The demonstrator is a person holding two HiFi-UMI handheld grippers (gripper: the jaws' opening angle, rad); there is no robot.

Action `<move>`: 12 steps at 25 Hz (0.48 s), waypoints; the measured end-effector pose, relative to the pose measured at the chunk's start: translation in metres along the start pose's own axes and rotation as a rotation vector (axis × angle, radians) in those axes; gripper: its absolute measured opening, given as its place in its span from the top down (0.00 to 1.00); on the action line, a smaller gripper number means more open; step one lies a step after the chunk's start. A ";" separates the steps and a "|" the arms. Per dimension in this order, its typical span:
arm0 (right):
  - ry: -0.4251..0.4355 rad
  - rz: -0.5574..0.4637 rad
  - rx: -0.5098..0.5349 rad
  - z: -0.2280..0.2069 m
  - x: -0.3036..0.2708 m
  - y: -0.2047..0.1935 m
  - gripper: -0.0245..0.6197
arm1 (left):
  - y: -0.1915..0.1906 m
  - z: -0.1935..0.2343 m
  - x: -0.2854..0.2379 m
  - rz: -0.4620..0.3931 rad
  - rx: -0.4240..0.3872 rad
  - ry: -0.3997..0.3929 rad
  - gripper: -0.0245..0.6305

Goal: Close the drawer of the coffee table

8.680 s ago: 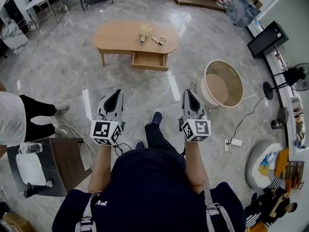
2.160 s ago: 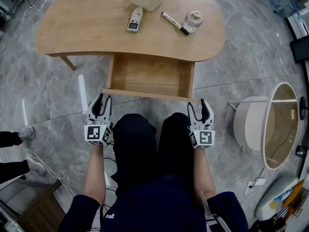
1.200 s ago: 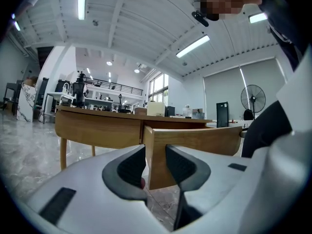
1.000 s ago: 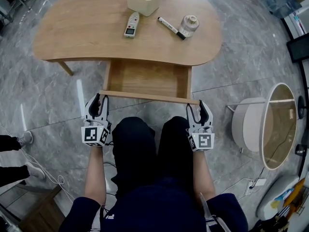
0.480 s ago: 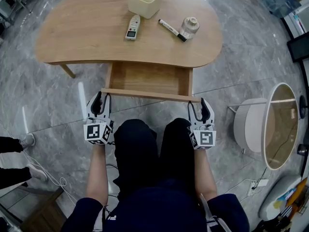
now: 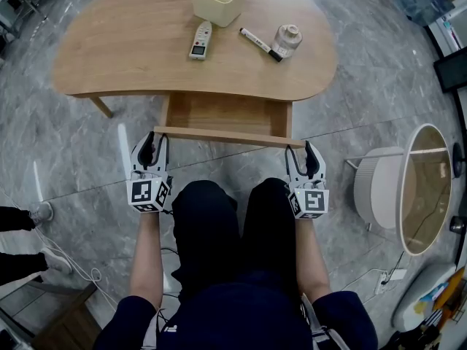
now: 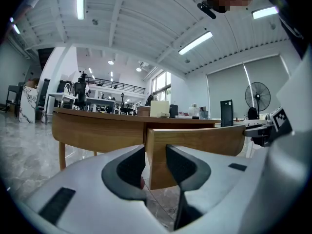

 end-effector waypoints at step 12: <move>-0.023 0.020 -0.012 -0.009 -0.023 0.005 0.61 | 0.005 0.005 -0.025 0.008 -0.001 -0.010 0.75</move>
Point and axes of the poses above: the fingertips, and each gripper's own axes: x backward along the fingers, z to its left, y out of its top, the point moved 6 cm from there along x, backward along the fingers, and after that the axes turned 1 degree about -y, right-handed, at the moved point
